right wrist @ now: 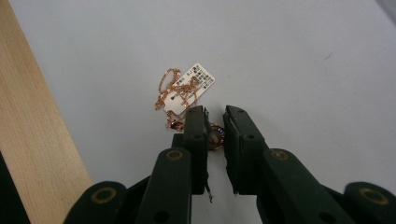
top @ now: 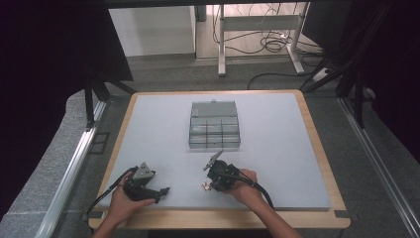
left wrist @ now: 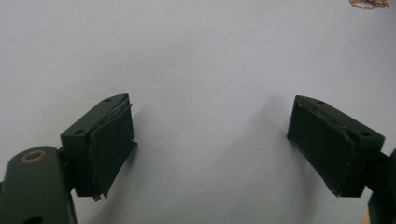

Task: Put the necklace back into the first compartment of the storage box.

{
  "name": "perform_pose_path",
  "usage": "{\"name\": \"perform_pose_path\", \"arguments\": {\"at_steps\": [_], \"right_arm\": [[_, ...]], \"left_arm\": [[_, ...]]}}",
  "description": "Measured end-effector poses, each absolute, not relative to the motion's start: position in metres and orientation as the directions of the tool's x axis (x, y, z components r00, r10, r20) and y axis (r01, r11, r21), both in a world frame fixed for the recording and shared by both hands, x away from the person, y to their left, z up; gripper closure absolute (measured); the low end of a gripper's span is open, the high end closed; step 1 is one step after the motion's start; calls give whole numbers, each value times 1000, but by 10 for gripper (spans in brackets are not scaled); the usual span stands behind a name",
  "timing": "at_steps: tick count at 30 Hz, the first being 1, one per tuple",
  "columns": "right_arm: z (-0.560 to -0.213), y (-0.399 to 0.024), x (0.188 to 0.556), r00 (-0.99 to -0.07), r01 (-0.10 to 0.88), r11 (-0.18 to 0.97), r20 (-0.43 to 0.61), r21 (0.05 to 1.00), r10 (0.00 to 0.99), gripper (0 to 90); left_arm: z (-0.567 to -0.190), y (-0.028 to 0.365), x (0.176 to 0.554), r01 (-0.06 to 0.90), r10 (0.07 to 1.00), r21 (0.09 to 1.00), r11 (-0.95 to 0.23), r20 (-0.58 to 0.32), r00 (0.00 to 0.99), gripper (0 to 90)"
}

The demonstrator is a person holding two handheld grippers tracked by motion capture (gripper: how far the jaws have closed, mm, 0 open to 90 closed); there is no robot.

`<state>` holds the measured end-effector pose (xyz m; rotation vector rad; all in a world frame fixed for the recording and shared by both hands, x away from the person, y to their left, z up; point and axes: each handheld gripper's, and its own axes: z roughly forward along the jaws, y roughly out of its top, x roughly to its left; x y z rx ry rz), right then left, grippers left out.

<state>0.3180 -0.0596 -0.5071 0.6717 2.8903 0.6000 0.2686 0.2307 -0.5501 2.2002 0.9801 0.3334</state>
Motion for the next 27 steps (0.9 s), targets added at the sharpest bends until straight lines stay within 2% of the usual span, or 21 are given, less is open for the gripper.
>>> {"name": "perform_pose_path", "arguments": {"at_steps": [6, 17, 27], "right_arm": [[-507, -60, 319, -895, 404, 819, -9, 407, 446, 830], [-506, -61, 319, -897, 405, 823, -2, 399, 442, 840], [-489, -71, 321, -887, 420, 786, 21, 453, 462, 841]], "left_arm": [[-550, 231, 269, 552, 731, 687, -472, -45, 681, 145], [-550, 231, 269, 551, 730, 687, -473, -44, 682, 146], [-550, 231, 269, 551, 730, 688, -473, -44, 682, 145]]}}
